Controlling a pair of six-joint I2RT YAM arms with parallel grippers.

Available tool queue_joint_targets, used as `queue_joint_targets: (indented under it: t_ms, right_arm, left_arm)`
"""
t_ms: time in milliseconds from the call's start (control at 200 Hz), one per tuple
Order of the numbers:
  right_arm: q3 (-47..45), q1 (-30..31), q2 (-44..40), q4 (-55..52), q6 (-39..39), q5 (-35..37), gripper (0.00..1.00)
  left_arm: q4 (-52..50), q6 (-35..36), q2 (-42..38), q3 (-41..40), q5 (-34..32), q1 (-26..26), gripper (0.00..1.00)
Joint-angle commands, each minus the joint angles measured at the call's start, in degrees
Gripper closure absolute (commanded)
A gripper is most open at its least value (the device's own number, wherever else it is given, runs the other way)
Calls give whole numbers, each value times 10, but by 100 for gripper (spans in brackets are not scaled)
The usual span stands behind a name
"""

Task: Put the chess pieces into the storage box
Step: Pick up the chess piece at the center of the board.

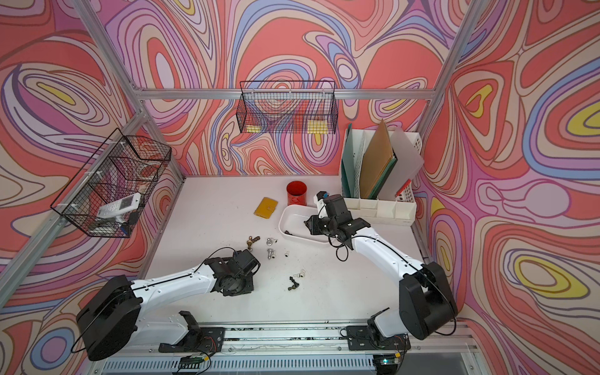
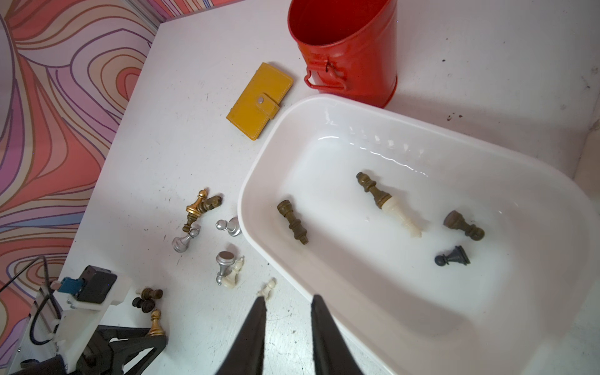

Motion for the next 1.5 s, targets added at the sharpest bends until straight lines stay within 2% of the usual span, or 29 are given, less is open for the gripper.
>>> queue_joint_targets:
  t_ms: [0,185,536,856,1167,1497]
  right_arm:
    - [-9,1,6,9,-5,-2,73]
    - [-9,0,6,11,-4,-5,73]
    - [-15,0,2,11,-5,-4,73]
    - [-14,0,4,14,-3,-7,73]
    - [-12,0,6,11,-1,-11,73]
    - [-3,1,3,5,-2,-11,73]
  left_arm:
    - [-54,16,9,9,-8,-1,64]
    - [-49,12,17,22,-25,-1,58]
    - [-47,24,64,43,-48,-1,57]
    - [-47,28,76,35,-64,1,57]
    - [-39,38,86,27,-57,2,63]
    - [-42,43,62,15,-53,3,75]
